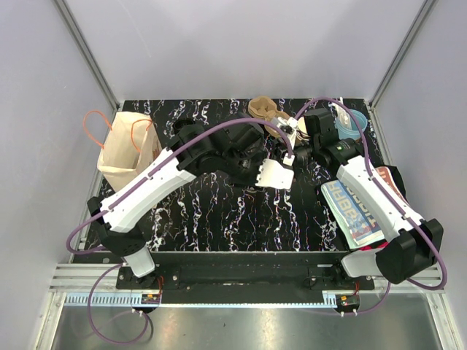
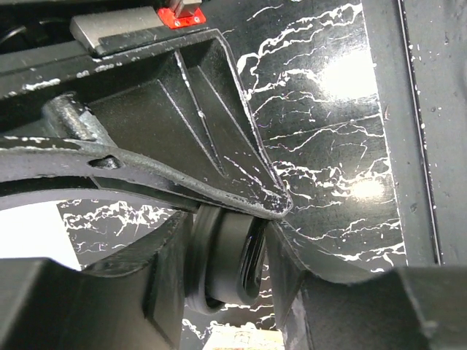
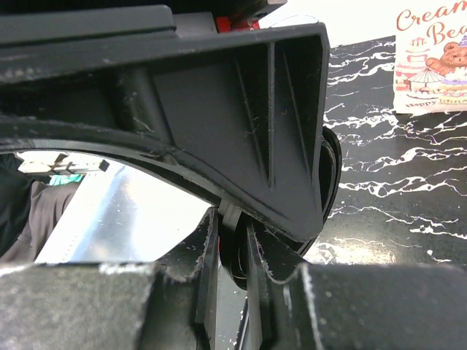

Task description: Pack the takeout coffee

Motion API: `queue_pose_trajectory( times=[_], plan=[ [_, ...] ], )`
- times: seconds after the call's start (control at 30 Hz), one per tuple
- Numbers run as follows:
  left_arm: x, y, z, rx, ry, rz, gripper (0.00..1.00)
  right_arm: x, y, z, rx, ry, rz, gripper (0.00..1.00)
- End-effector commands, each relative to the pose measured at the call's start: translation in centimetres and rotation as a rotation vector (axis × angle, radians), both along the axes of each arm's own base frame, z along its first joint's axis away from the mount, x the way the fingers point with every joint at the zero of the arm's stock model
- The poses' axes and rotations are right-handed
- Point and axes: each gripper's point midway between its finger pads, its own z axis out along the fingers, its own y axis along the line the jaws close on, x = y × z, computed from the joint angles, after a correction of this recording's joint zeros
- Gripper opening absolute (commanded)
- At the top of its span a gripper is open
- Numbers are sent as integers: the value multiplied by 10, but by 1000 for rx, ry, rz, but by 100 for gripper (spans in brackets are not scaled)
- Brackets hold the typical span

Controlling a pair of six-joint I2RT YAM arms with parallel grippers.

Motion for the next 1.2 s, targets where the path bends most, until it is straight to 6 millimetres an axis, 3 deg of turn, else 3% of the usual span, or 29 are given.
queue_pose_trajectory(
  times=[0.0,0.1,0.2,0.37,0.43,0.47,0.5,0.6,0.63,0.67,0.87,0.97,1.07,1.1,1.17],
  plan=[
    [-5,11,-4,65,19,5,18,-8,-4,7,7,-54,-8,14],
    [-5,12,-9,89,32,5,11,-7,-5,7,-2,-77,-25,22],
    [-6,12,-10,94,40,4,5,-7,-6,10,-5,-105,-35,38],
    [-8,12,-10,96,47,8,1,0,-7,19,-22,-167,-83,75],
    [-9,13,-10,94,54,15,0,3,-7,21,-34,-182,-103,85],
    [-9,14,-10,93,54,19,0,9,-8,23,-51,-207,-137,97],
    [-9,13,-12,97,58,22,0,12,-8,24,-61,-225,-158,100],
    [-5,13,-8,59,44,61,0,27,-13,31,-103,-293,-258,100],
    [-5,15,-15,67,57,86,0,31,-16,34,-114,-313,-289,100],
    [-4,13,-10,30,53,88,0,44,-21,36,-148,-353,-365,100],
    [11,5,-3,-113,145,203,0,69,-48,58,-215,-486,-592,100],
    [29,1,2,-213,200,296,0,79,-63,67,-251,-546,-697,100],
    [63,0,14,-360,250,443,0,78,-71,71,-266,-613,-717,100],
    [82,9,21,-413,263,508,0,73,-72,69,-276,-640,-695,100],
    [98,4,40,-550,360,573,0,72,-73,61,-286,-643,-680,100]
  ],
)
